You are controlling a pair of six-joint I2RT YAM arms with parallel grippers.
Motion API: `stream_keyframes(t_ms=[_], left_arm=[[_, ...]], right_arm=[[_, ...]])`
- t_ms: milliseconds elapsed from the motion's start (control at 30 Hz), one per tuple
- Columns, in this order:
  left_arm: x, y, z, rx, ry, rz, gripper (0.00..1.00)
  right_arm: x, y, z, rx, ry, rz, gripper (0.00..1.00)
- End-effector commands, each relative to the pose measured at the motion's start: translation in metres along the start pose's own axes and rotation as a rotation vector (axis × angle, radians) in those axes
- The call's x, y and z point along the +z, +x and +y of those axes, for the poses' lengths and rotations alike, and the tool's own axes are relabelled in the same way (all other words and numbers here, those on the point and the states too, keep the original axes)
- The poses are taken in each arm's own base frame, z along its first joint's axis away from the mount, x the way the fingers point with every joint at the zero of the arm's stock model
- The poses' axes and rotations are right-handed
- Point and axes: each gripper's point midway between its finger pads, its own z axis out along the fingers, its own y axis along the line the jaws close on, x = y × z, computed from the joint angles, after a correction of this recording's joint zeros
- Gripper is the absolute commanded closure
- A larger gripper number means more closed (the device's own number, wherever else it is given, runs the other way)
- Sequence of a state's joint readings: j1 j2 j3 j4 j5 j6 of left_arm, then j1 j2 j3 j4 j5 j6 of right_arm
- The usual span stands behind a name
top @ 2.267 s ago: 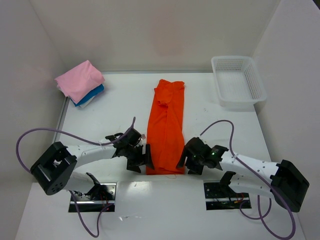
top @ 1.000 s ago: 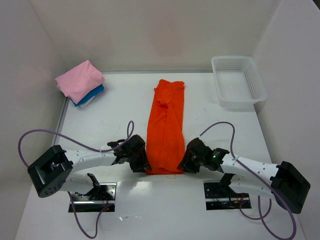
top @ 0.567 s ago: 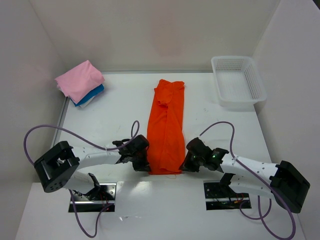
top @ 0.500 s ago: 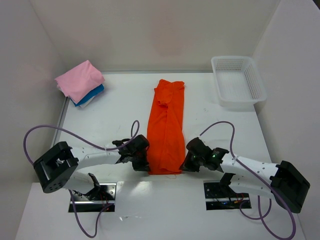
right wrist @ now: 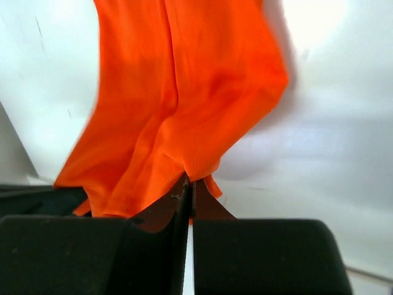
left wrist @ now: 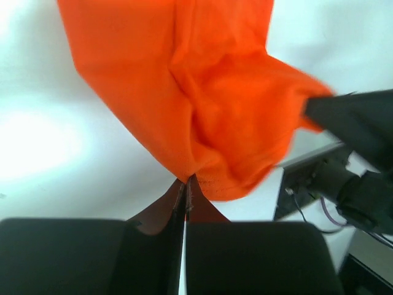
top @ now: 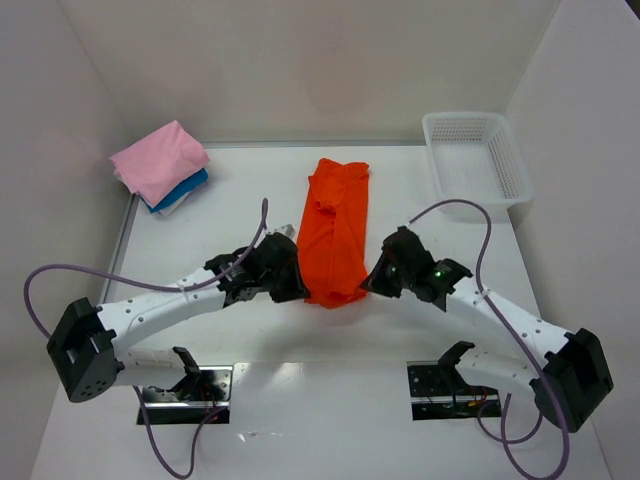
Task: Fold and stack the t-shirts
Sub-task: Fold the folded rectangular tshirt in 1/3 of the way
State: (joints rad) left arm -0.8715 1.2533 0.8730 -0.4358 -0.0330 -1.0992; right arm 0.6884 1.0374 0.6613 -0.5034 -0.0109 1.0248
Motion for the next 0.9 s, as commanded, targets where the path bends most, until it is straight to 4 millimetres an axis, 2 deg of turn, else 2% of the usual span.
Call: stream_keyframes(t_ms=[0,33,67,167,200,267,300,333,367,467,500,533,600,667,733,767,800,833,867], left_arm=[[-0.001,-0.027,0.005,0.059,-0.047,-0.062,1.00],[-0.002,-0.038,0.008,0.065,-0.052,-0.083,1.00],[0.000,-0.044,0.009,0.064,-0.061,-0.089,1.00],[0.004,-0.070,0.013,0.063,-0.060,-0.126,1.00],[0.008,-0.073,0.010,0.064,-0.047,-0.115,1.00],[0.010,-0.091,0.007,0.077,-0.030,-0.143,1.00],[0.018,-0.094,0.012,0.079,-0.053,-0.132,1.00],[0.021,-0.097,0.009,0.087,-0.038,-0.121,1.00],[0.024,-0.103,0.013,0.096,-0.043,-0.116,1.00],[0.036,-0.117,0.007,0.107,-0.007,-0.100,1.00],[0.045,-0.124,0.015,0.113,-0.020,-0.090,1.00],[0.045,-0.135,0.010,0.120,-0.007,-0.101,1.00],[0.056,-0.149,0.017,0.136,-0.016,-0.097,1.00],[0.057,-0.168,0.012,0.146,0.011,-0.116,1.00],[0.063,-0.182,0.021,0.149,0.007,-0.115,1.00],[0.065,-0.185,0.020,0.158,0.007,-0.116,1.00],[0.070,-0.189,0.025,0.155,0.011,-0.102,1.00],[0.070,-0.199,0.023,0.166,0.024,-0.112,1.00],[0.073,-0.199,0.021,0.175,0.035,-0.101,1.00]], right_arm=[[-0.006,-0.046,0.004,-0.086,0.023,-0.103,0.96],[-0.006,-0.054,0.004,-0.091,0.026,-0.111,0.95],[-0.009,-0.073,0.007,-0.106,0.019,-0.152,0.93],[0.001,-0.088,0.011,-0.144,0.037,-0.159,0.93],[0.001,-0.097,0.021,-0.170,0.020,-0.176,0.93],[0.014,-0.101,0.023,-0.180,0.035,-0.163,0.93],[0.017,-0.108,0.026,-0.188,0.028,-0.179,0.93],[0.023,-0.111,0.028,-0.188,0.031,-0.176,0.93],[0.023,-0.116,0.032,-0.191,0.025,-0.178,0.93],[0.029,-0.130,0.042,-0.185,0.020,-0.191,0.93],[0.030,-0.132,0.044,-0.185,0.019,-0.192,0.92],[0.032,-0.136,0.044,-0.179,0.017,-0.202,0.92],[0.039,-0.147,0.043,-0.174,0.021,-0.209,0.92],[0.047,-0.165,0.044,-0.151,0.028,-0.219,0.92],[0.051,-0.174,0.047,-0.144,0.022,-0.224,0.92],[0.052,-0.181,0.054,-0.146,0.007,-0.240,0.92],[0.062,-0.180,0.053,-0.153,0.016,-0.218,0.92],[0.066,-0.186,0.051,-0.145,0.025,-0.219,0.91],[0.068,-0.194,0.055,-0.147,0.022,-0.221,0.91]])
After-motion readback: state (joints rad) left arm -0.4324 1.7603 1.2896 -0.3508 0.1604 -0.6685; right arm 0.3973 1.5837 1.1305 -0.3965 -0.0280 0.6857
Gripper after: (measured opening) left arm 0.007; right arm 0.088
